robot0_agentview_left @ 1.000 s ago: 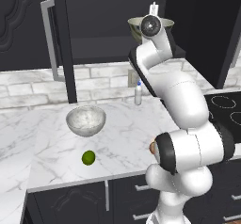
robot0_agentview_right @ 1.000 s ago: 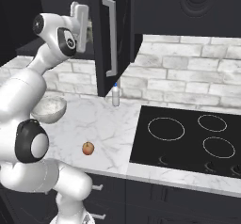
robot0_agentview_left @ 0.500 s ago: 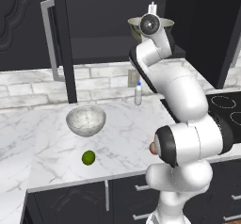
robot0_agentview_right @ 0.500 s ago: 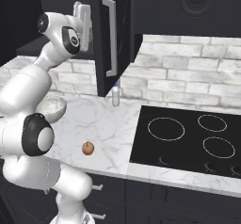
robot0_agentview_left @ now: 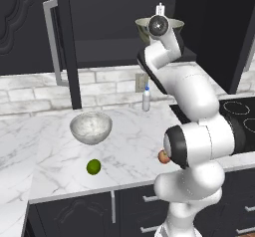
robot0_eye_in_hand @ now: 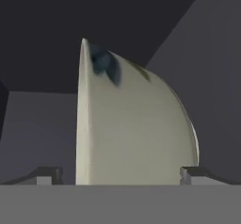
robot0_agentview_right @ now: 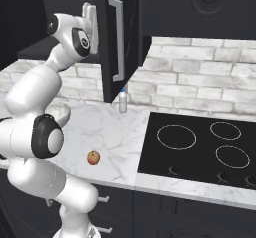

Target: Pick both bowls and place them on the counter. Then place the lime in one bowl and place the peach in the other bowl.

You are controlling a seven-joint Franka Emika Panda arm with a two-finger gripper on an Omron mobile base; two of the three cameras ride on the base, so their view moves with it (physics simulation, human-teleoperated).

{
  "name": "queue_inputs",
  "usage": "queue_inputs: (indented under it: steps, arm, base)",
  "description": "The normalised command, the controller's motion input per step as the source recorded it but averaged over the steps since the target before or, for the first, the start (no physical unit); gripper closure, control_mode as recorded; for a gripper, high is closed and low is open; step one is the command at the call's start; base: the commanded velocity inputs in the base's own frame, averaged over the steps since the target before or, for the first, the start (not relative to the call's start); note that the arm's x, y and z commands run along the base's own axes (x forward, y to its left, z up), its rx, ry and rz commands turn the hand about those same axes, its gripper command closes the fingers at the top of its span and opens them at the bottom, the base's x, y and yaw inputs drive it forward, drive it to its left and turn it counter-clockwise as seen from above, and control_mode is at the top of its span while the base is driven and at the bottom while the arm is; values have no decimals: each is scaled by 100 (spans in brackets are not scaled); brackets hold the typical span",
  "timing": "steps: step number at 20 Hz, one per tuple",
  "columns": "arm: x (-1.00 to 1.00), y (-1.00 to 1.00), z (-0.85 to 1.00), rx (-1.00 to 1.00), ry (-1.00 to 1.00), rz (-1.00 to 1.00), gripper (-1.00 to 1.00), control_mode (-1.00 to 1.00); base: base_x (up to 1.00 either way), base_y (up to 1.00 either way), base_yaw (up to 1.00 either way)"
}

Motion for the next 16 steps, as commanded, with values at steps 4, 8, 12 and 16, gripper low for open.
queue_inputs:
  steps: [4,8,12,16]
  arm:
    - [3,3,-4,0,0,0,100,-100]
    - [-25,0,-17,0,0,0,100,-100]
    - [-42,9,-24,0,1,0,100,-100]
    - [-50,20,-14,0,0,0,100,-100]
  base:
    - [0,0,0]
    - [0,0,0]
    - [0,0,0]
    - [0,0,0]
